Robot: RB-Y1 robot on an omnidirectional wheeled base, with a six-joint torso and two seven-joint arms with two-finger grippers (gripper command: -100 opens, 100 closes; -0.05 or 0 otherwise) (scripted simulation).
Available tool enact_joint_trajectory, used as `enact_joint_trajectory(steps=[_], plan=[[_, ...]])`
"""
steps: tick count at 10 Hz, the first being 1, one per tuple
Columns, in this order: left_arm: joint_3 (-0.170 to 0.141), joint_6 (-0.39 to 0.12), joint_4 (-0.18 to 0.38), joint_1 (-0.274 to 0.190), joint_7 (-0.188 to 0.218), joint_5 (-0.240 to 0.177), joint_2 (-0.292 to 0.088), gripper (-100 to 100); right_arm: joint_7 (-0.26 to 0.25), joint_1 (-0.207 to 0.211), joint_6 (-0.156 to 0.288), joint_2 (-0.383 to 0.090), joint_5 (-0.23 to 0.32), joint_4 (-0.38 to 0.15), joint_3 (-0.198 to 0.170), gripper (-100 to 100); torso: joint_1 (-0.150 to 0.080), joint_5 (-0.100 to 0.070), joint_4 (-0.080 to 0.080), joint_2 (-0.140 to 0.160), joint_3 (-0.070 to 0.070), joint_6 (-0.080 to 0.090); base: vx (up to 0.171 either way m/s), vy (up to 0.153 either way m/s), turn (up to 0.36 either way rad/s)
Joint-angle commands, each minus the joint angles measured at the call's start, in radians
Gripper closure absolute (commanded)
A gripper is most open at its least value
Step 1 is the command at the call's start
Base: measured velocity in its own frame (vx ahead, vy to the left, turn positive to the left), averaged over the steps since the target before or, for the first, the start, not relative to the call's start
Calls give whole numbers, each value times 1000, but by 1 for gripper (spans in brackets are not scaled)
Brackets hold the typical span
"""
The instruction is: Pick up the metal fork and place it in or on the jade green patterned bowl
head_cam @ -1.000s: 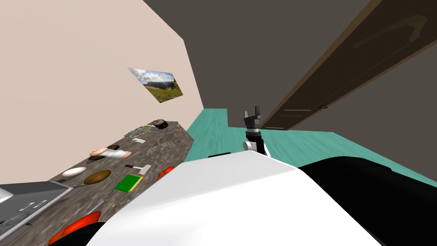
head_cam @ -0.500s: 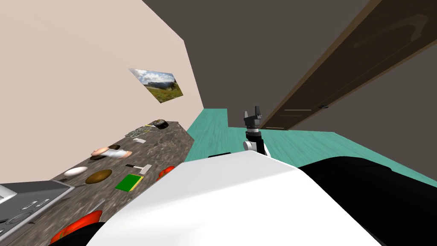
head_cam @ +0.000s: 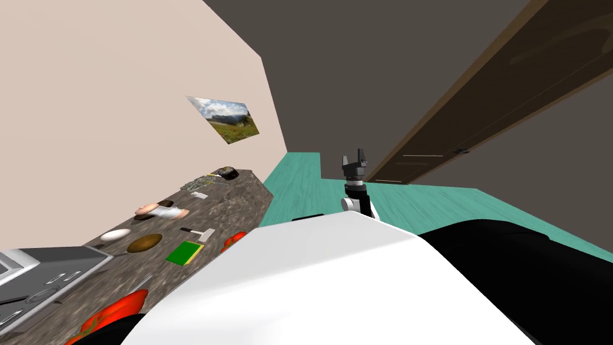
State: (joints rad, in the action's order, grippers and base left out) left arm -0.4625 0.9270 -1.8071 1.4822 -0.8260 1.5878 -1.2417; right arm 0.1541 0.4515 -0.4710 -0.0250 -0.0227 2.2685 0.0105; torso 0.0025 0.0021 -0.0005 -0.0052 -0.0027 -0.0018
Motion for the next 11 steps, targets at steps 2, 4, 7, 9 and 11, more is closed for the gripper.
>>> enact_joint_trajectory(steps=[2,4,7,9,11], plan=[[-18,-12,5,7,-8,-27,-3,100,0,0,0,0,0,0,0,0,0,0,0,1,0,0,-53,5,-112],[-43,-26,14,17,-17,-65,-9,100,0,-1,0,0,0,0,0,0,2,0,2,9,5,3,-184,27,-316],[-90,-51,38,40,-33,-146,-20,100,0,-1,0,0,0,0,0,0,4,1,4,17,10,3,-269,36,-355],[-121,-66,63,59,-43,-209,-30,100,0,-1,0,0,0,0,0,0,3,1,5,22,13,2,-319,14,-391],[-135,-71,78,69,-46,-245,-35,100,0,0,0,0,0,0,0,0,6,1,5,21,12,0,-260,18,-237]])
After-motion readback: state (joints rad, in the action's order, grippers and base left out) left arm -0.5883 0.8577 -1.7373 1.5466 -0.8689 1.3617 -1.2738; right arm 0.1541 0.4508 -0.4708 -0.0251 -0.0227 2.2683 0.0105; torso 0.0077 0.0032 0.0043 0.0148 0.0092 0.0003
